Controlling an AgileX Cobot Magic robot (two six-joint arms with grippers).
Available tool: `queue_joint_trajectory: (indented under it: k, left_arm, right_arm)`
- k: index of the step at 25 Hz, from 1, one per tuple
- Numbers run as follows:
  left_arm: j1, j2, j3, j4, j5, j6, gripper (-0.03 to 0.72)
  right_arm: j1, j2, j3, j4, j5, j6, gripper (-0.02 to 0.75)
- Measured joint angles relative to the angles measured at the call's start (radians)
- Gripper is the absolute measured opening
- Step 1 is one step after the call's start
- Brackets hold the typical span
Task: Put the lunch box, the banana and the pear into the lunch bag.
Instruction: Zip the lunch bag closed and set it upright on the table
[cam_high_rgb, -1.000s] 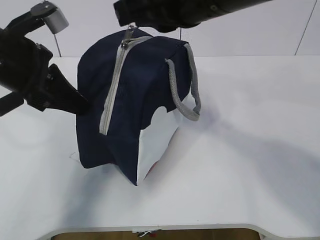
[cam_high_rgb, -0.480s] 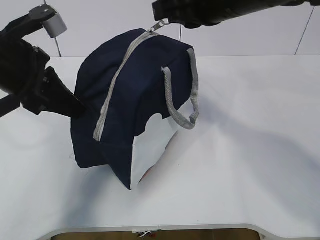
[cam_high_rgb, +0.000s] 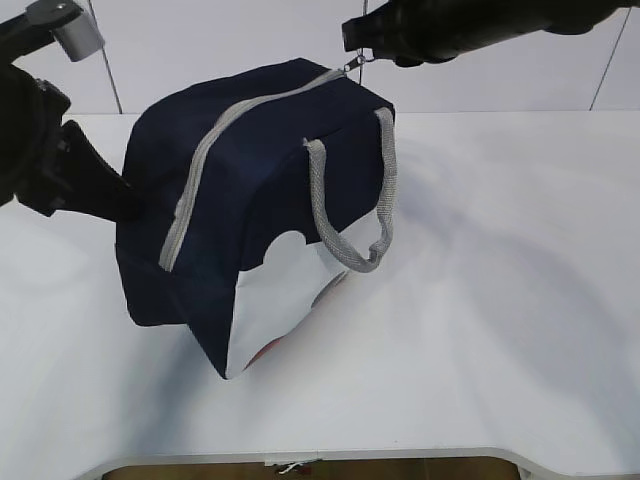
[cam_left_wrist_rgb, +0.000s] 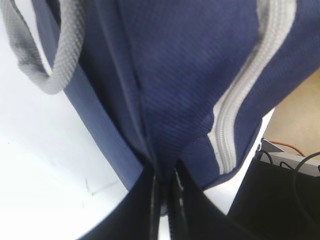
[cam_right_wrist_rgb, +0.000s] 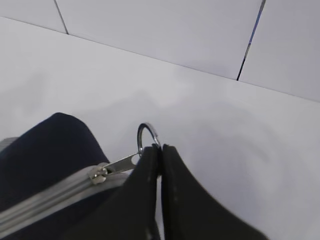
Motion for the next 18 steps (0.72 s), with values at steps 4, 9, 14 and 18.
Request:
queue_joint_trajectory:
  k: [4, 9, 14, 18]
  left_arm:
    - [0.027, -0.016, 0.0, 0.002, 0.01, 0.0, -0.005]
    - [0.053, -0.019, 0.0, 0.006, 0.033, -0.007, -0.005]
    - [0.056, -0.019, 0.0, 0.006, 0.065, -0.058, -0.005]
    - [0.056, -0.019, -0.032, 0.021, 0.109, -0.171, 0.054]
  right_arm:
    - [-0.017, 0.073, -0.034, 0.0, -0.001, 0.0, 0.013]
    - [-0.019, 0.129, -0.039, 0.027, 0.014, 0.001, 0.013]
    - [-0.019, 0.129, -0.039, 0.121, 0.028, 0.001, 0.013]
    - [-0.021, 0.123, -0.039, 0.185, 0.067, 0.001, 0.013]
